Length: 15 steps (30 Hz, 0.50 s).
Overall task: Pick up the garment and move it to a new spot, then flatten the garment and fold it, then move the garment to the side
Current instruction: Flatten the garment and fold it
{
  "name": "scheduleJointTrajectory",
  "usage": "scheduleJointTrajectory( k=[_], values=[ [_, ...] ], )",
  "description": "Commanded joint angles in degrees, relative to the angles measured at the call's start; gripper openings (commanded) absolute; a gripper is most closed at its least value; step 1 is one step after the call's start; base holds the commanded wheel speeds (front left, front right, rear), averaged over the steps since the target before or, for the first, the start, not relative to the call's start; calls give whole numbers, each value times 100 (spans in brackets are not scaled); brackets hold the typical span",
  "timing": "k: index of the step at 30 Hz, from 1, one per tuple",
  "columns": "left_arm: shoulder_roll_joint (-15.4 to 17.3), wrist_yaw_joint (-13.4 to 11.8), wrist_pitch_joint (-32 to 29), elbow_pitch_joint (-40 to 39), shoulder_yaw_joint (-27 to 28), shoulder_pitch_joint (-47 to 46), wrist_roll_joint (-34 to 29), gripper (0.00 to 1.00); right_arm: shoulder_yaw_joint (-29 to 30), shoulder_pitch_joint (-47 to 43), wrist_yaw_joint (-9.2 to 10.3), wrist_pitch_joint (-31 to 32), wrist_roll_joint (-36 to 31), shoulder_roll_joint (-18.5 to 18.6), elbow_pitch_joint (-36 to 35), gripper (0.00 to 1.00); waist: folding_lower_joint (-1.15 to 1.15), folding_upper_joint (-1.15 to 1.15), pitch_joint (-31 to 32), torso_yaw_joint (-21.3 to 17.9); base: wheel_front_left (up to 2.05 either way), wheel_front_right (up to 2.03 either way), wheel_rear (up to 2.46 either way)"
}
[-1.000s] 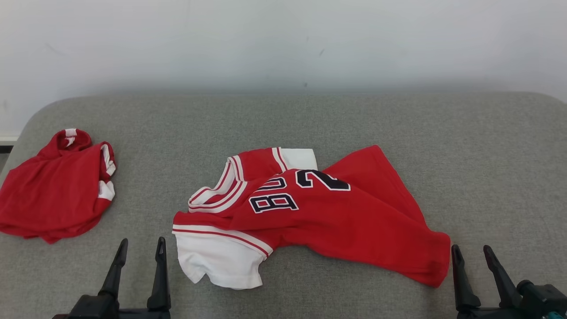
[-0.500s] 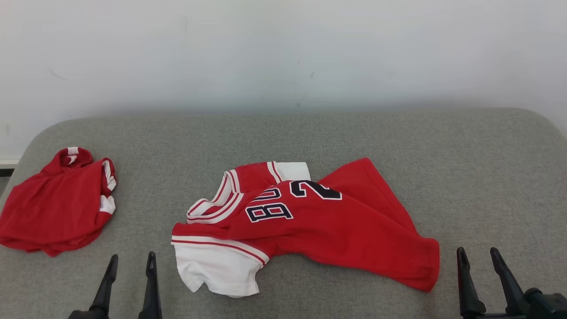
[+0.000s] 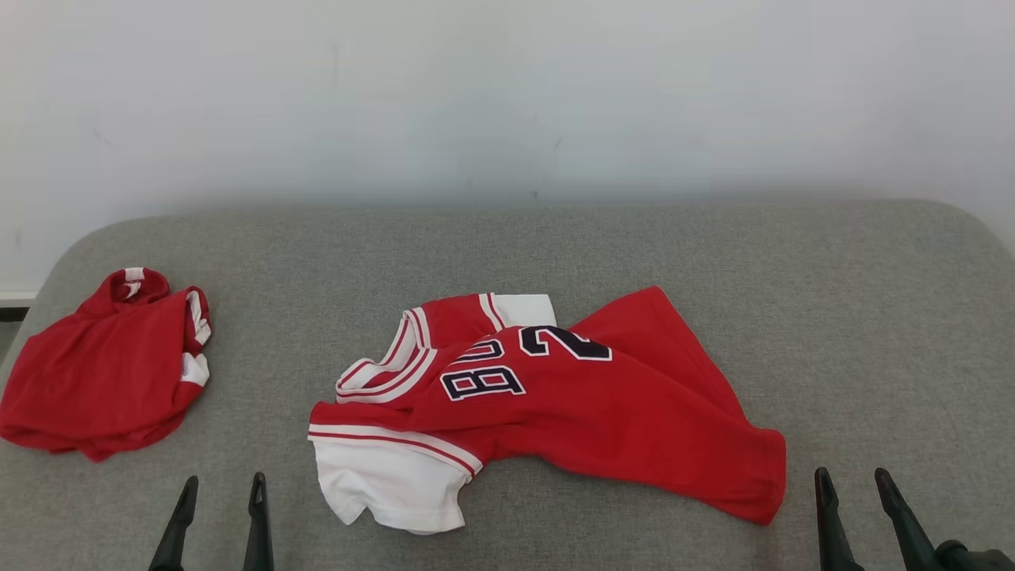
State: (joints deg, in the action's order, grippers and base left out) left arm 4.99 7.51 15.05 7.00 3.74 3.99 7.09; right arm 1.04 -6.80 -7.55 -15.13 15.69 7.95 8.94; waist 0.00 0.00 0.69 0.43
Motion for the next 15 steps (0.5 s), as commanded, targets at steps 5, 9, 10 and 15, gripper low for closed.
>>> scheduleJointTrajectory(
  k=[5, 9, 10, 15],
  values=[
    [73, -7, 19, 129, -102, -29, 110, 100, -26, 52, 13, -2, 66, 139, 221, 100, 0, 0, -42, -8, 0, 0, 0],
    [263, -8, 19, 553, -434, -206, 229, 100, -140, 210, 13, -2, 138, 265, 635, 100, 0, 0, -102, -23, 0, 0, 0],
    [295, -8, 20, 668, -524, -267, 282, 100, -166, 264, 13, -2, 166, 290, 736, 100, 0, 0, -121, -25, 0, 0, 0],
    [459, -8, 19, 1161, -850, -507, 455, 100, -361, 477, 13, -2, 246, 390, 1145, 100, 0, 0, -227, -49, 0, 0, 0]
  ],
)
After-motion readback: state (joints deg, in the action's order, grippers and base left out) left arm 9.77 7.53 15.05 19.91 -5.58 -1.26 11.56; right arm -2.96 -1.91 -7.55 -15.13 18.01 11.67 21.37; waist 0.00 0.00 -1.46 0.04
